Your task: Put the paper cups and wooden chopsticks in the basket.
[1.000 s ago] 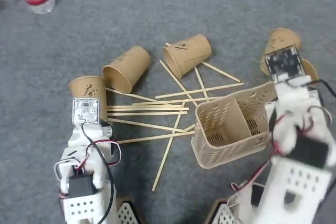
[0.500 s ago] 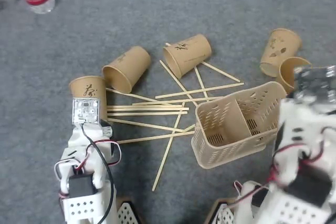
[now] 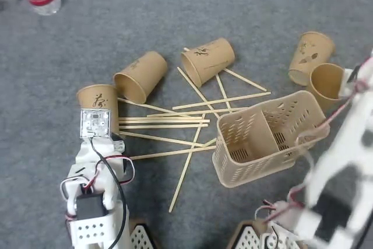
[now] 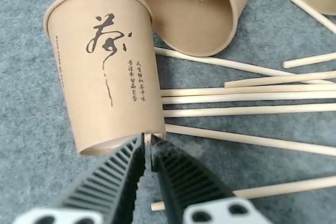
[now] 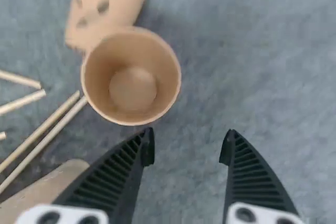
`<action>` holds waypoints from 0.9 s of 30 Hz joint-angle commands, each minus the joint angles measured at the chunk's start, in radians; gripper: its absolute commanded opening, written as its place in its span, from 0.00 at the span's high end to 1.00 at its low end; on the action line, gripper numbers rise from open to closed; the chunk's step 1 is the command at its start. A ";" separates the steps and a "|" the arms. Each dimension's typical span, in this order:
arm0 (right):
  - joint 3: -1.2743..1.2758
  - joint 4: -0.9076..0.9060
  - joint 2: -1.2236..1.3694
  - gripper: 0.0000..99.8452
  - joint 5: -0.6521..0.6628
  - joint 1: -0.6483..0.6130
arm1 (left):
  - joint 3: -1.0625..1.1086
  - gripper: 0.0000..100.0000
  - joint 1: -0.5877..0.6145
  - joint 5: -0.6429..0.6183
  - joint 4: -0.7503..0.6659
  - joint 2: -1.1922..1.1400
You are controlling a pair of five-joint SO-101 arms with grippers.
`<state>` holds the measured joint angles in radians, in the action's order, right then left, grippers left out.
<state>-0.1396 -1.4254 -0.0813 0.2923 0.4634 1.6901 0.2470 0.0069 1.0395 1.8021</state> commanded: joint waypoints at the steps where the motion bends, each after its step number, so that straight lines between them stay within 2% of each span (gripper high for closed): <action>1: -0.265 -0.116 0.202 0.79 -0.011 0.008 | -0.008 0.99 -0.002 0.008 -0.015 0.018; 7: -0.496 -0.189 0.444 0.79 -0.012 -0.001 | -0.008 0.99 -0.002 0.008 -0.017 0.018; 12: -0.546 -0.194 0.532 0.81 -0.014 -0.028 | -0.008 0.99 -0.002 0.008 -0.017 0.018; 16: -0.548 -0.177 0.581 0.90 -0.018 -0.030 | -0.008 0.99 -0.002 0.009 -0.017 0.018; 22: -0.548 -0.182 0.624 0.92 -0.018 -0.024 | -0.008 0.99 -0.002 0.009 -0.018 0.018; 25: -0.582 -0.203 0.585 0.99 -0.017 -0.012 | -0.008 0.99 -0.002 0.009 -0.018 0.018; 27: -0.623 -0.240 0.538 0.99 -0.017 -0.007 | -0.008 0.99 -0.002 0.009 -0.018 0.018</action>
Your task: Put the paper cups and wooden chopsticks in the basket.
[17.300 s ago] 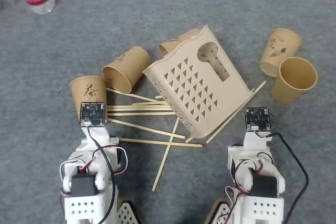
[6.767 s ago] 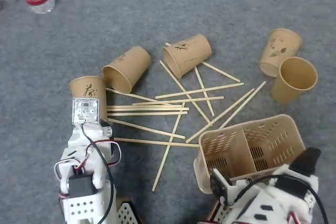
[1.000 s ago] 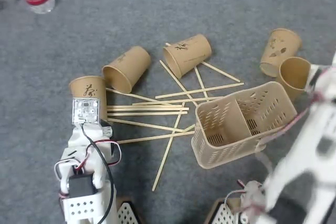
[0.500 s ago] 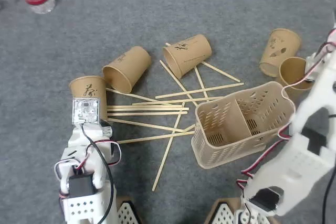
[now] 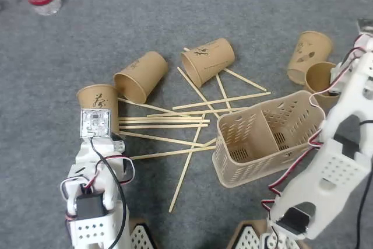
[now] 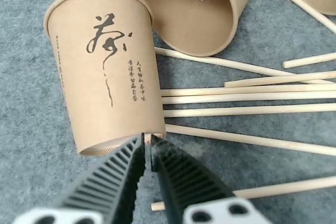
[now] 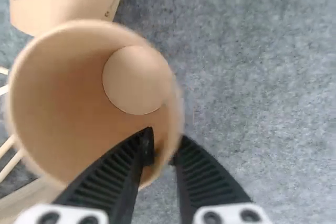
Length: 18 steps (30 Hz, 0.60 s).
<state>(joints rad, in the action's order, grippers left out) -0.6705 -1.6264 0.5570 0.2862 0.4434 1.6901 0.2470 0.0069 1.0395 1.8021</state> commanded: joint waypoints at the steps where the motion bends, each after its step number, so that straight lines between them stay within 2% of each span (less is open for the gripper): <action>1: -0.114 -0.064 -0.128 0.99 -0.009 0.013 | -0.008 0.99 -0.002 0.009 -0.018 0.018; 8: -0.215 -0.163 -0.344 0.99 -0.002 0.008 | -0.008 0.99 -0.002 0.009 -0.018 0.018; 18: -0.087 -0.170 -0.728 0.99 0.075 0.008 | -0.008 0.99 -0.002 0.009 -0.018 0.018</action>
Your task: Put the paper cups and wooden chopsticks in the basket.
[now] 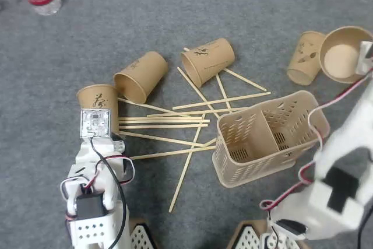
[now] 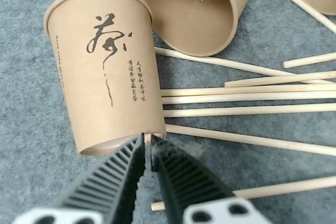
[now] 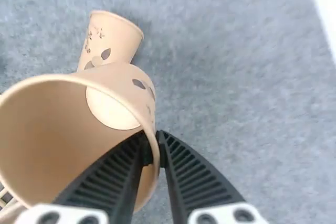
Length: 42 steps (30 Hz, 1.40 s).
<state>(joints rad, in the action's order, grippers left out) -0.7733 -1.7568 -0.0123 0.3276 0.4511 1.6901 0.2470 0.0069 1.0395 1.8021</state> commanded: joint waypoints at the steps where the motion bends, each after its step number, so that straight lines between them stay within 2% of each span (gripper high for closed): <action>1: 0.029 -0.039 -0.209 0.99 0.041 -0.001 | -0.008 0.99 -0.002 0.009 -0.018 0.018; 7: 0.224 -0.041 -0.526 0.99 0.091 -0.053 | -0.008 0.99 -0.002 0.009 -0.018 0.018; 12: 0.517 -0.045 -0.751 0.99 0.087 -0.222 | -0.008 0.99 -0.003 0.009 -0.018 0.018; 15: 0.658 -0.047 -0.842 0.99 0.086 -0.272 | -0.008 0.99 -0.003 0.009 -0.018 0.018; 28: 1.005 -0.042 -1.018 0.99 0.097 -0.280 | -0.008 0.99 -0.003 0.009 -0.023 0.018; 32: 0.968 -0.045 -1.033 0.99 0.094 -0.271 | -0.008 0.99 -0.006 0.009 -0.023 0.018; 37: 0.891 -0.045 -1.098 0.99 0.095 -0.200 | -0.008 0.99 -0.026 0.009 -0.020 0.018; 42: 1.007 -0.044 -1.089 0.96 0.097 -0.199 | -0.008 0.99 -0.028 0.009 -0.018 0.018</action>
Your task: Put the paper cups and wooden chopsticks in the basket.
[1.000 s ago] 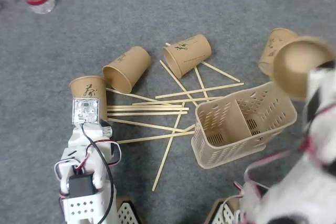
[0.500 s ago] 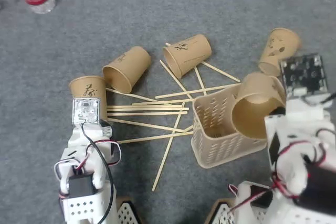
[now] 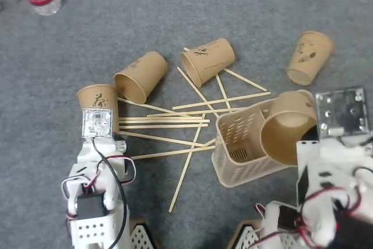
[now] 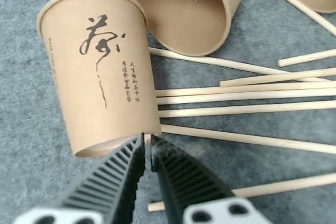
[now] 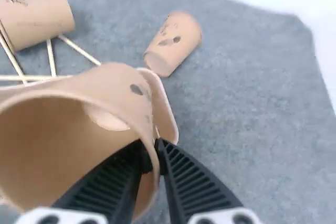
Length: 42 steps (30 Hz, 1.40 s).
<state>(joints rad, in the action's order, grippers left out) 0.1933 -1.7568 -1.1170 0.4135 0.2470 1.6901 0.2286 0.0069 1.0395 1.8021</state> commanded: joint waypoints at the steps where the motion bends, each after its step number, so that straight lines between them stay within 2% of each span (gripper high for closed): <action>1: 0.064 -0.042 0.031 0.94 0.011 0.007 | -0.008 0.99 -0.009 0.009 -0.018 0.018; 5: 0.080 -0.038 0.065 0.78 0.003 0.002 | -0.008 0.99 -0.009 0.009 -0.018 0.018; 7: 0.071 -0.016 0.059 0.73 0.002 0.002 | -0.008 0.99 -0.009 0.009 -0.018 0.018; 12: 0.060 0.185 0.022 0.76 -0.014 0.008 | -0.008 0.99 -0.008 0.009 -0.018 0.018; 16: -0.008 0.260 0.104 0.78 -0.015 0.015 | -0.008 0.99 -0.006 0.009 -0.017 0.018; 22: -0.325 0.260 0.530 0.81 -0.048 0.137 | -0.008 0.99 -0.008 0.009 -0.017 0.018; 27: -0.643 0.263 0.931 0.81 -0.035 0.150 | -0.008 0.99 -0.009 0.009 -0.017 0.018; 33: -0.971 0.265 1.356 0.81 0.077 0.125 | -0.008 0.99 -0.009 0.009 -0.017 0.017; 42: -1.364 0.269 1.821 0.81 0.250 0.120 | -0.008 0.99 -0.011 0.009 -0.017 0.017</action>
<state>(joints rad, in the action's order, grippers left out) -1.0326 -1.5098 0.6306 0.6038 0.3790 1.6901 0.2286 0.0069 1.0395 1.8021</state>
